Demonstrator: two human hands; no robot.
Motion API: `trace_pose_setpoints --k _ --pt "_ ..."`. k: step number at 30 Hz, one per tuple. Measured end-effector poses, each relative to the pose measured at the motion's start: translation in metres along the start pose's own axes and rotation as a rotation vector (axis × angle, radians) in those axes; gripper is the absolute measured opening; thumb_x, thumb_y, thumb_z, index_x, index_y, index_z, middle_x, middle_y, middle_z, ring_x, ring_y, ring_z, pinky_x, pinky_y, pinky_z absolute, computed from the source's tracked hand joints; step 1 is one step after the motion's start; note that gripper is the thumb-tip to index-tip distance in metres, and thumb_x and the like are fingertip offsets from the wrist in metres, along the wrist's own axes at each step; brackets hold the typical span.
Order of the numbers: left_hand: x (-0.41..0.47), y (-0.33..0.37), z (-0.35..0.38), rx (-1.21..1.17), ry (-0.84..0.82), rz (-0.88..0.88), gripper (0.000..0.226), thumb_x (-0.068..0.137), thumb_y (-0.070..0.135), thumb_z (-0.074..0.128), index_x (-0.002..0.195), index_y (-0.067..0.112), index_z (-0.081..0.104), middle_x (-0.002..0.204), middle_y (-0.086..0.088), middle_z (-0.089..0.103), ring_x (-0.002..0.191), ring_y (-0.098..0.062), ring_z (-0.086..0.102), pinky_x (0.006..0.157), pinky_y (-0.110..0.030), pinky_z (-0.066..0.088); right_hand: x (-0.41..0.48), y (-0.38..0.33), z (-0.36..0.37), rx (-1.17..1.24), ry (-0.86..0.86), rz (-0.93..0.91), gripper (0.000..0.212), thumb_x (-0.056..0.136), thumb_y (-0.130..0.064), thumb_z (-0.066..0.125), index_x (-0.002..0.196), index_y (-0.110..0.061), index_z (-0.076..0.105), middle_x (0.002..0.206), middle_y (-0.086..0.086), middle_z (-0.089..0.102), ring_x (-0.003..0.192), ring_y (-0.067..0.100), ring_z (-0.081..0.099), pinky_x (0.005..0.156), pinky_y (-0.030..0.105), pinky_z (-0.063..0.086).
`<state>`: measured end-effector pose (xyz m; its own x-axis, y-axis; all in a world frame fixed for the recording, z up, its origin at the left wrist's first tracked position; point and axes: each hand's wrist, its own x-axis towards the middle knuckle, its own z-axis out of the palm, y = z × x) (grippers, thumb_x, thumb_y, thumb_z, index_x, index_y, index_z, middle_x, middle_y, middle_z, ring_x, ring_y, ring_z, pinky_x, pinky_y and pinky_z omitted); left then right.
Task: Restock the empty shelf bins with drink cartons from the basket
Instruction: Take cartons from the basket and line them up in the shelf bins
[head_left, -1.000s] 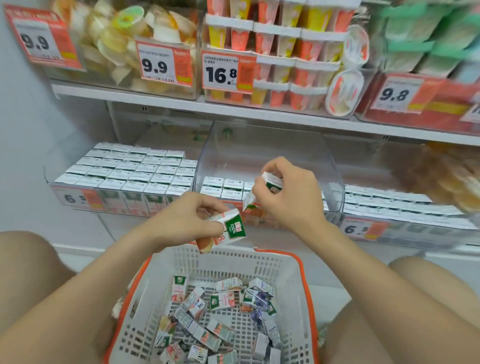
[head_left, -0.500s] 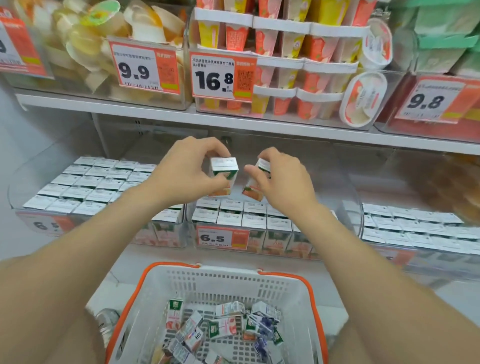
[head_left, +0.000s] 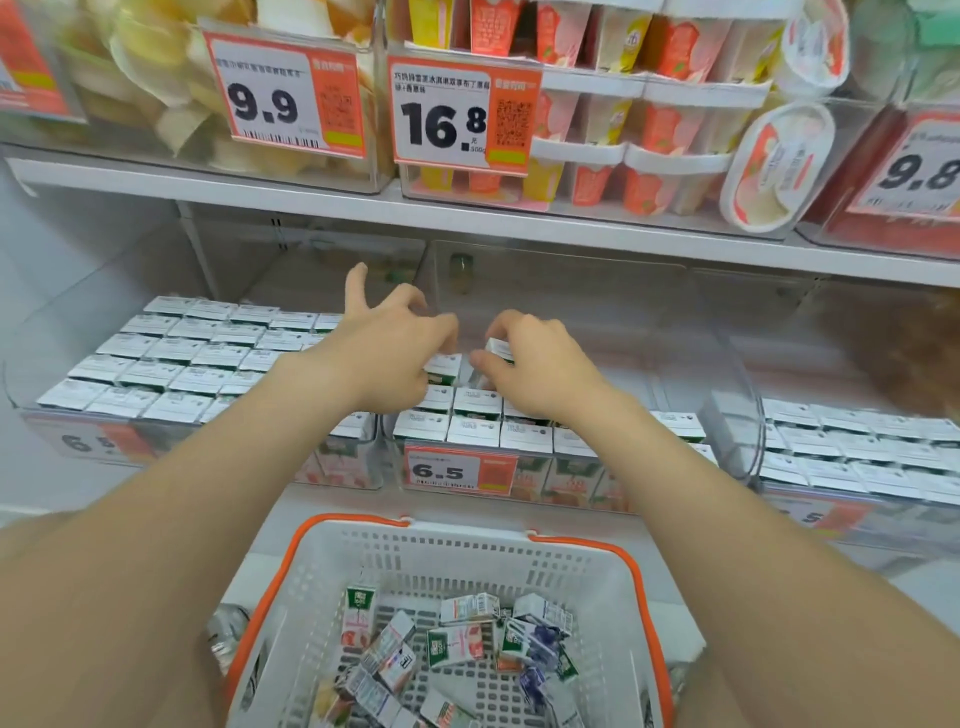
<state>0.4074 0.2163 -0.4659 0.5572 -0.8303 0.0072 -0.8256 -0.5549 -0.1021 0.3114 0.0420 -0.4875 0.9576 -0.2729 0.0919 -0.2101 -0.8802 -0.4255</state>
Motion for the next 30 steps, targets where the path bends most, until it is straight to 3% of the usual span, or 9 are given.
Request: trace_pose_setpoints --k 3,8,13,16,19,22,25,27,30 --pt "-0.003 0.008 -0.003 0.059 -0.082 -0.044 0.035 0.094 0.018 0.048 0.122 0.032 0.064 0.124 0.008 0.062 0.156 -0.019 0.014 0.112 -0.078 -0.011 0.002 0.000 -0.002 0.024 -0.166 -0.027 0.046 0.106 -0.039 0.053 0.144 -0.013 0.054 0.140 0.010 0.062 0.135 0.031 0.052 0.096 0.037 0.044" --pt "-0.018 0.015 0.001 0.056 -0.104 -0.087 0.041 0.094 0.009 0.042 0.123 0.023 0.068 0.140 0.001 0.055 0.160 -0.029 -0.006 0.111 -0.079 -0.013 0.002 0.003 -0.004 0.021 -0.303 0.013 0.039 0.104 -0.022 0.040 0.137 -0.015 0.059 0.098 -0.001 0.065 0.110 0.029 0.060 0.083 0.034 0.040" --pt "-0.041 0.022 -0.002 0.012 -0.010 -0.083 0.034 0.098 0.014 0.045 0.120 0.023 0.069 0.140 0.002 0.054 0.158 -0.030 0.008 0.117 -0.073 -0.001 -0.010 -0.007 -0.004 -0.136 -0.148 0.012 0.046 0.100 -0.031 0.040 0.140 -0.014 0.056 0.126 0.012 0.067 0.118 0.035 0.056 0.098 0.045 0.048" --pt "-0.054 0.031 -0.006 0.002 0.261 -0.060 0.024 0.095 0.022 0.053 0.110 0.025 0.072 0.116 0.004 0.062 0.129 -0.030 0.041 0.106 -0.056 0.032 -0.035 -0.025 -0.013 -0.188 0.167 -0.097 0.029 0.095 -0.022 0.046 0.118 -0.014 0.062 0.113 0.009 0.064 0.106 0.031 0.056 0.088 0.044 0.051" --pt "-0.072 0.048 -0.016 -0.175 0.404 -0.001 0.005 0.088 0.028 0.062 0.092 0.028 0.064 0.083 0.008 0.056 0.093 -0.026 0.054 0.072 -0.039 0.042 -0.084 -0.043 -0.022 -0.123 0.157 -0.152 0.019 0.086 -0.023 0.044 0.085 -0.020 0.062 0.086 0.006 0.066 0.081 0.030 0.060 0.068 0.040 0.052" --pt "-0.091 0.070 -0.007 -0.201 0.062 0.129 0.011 0.086 0.029 0.064 0.089 0.033 0.054 0.078 0.012 0.054 0.083 -0.019 0.056 0.060 -0.032 0.037 -0.133 -0.043 -0.018 -0.123 -0.272 -0.175 0.021 0.087 -0.017 0.048 0.067 -0.023 0.049 0.066 0.003 0.055 0.065 0.023 0.054 0.058 0.035 0.044" --pt "-0.105 0.097 0.033 -0.175 -0.378 0.260 0.021 0.091 0.029 0.068 0.110 0.031 0.060 0.083 0.015 0.046 0.093 -0.017 0.054 0.069 -0.034 0.046 -0.161 -0.024 0.004 -0.248 -0.649 -0.164 0.033 0.095 -0.010 0.047 0.063 -0.018 0.045 0.063 -0.005 0.047 0.070 0.022 0.049 0.061 0.038 0.043" --pt "-0.109 0.113 0.068 -0.186 -0.630 0.274 0.036 0.095 0.025 0.068 0.130 0.026 0.059 0.099 0.010 0.053 0.098 -0.021 0.054 0.078 -0.036 0.049 -0.169 -0.002 0.029 -0.346 -0.766 -0.128 0.032 0.095 -0.008 0.046 0.064 -0.012 0.045 0.062 0.004 0.044 0.064 0.029 0.044 0.058 0.040 0.042" --pt "-0.114 0.130 0.129 -0.114 -0.764 0.249 0.044 0.098 0.008 0.061 0.140 0.019 0.056 0.129 -0.006 0.059 0.098 -0.027 0.060 0.073 -0.036 0.048 -0.178 0.033 0.070 -0.435 -0.858 -0.062 0.037 0.100 -0.005 0.046 0.065 -0.014 0.036 0.065 0.008 0.041 0.062 0.026 0.037 0.058 0.039 0.037"
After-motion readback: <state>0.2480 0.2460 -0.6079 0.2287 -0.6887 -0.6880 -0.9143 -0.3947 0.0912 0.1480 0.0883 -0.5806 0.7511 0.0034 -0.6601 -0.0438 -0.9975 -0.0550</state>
